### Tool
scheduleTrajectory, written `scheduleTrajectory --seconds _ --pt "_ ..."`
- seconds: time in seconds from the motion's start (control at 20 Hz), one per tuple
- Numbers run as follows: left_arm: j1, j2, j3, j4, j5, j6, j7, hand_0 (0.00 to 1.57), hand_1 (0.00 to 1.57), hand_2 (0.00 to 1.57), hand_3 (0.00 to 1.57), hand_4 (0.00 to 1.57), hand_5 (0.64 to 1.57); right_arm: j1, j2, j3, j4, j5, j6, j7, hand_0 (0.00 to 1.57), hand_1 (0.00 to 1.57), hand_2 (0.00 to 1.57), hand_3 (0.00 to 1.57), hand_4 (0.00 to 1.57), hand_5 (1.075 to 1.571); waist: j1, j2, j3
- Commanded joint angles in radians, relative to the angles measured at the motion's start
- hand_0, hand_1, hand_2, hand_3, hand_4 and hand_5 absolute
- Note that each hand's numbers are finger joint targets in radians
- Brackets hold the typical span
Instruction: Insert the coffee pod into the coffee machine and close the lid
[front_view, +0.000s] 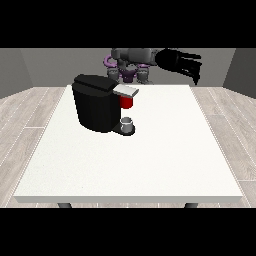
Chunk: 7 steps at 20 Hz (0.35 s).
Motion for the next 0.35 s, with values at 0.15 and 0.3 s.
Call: scheduleTrajectory --seconds 0.15,0.3 --pt "0.076 0.007 0.042 0.057 0.003 0.025 -0.034 0.00 0.00 0.00 0.00 0.25 1.571 0.160 0.163 0.091 -0.062 -0.028 0.018 -0.126 0.00 0.00 0.00 0.00 0.18 1.571 -0.139 -0.123 0.0003" --pt "0.148 0.003 0.028 0.061 0.007 0.005 -0.025 0.00 0.00 0.00 0.00 0.27 1.571 0.302 0.166 0.161 -0.077 -0.067 0.005 -0.201 0.00 0.00 0.00 0.00 0.26 1.571 -0.142 -0.185 0.0005"
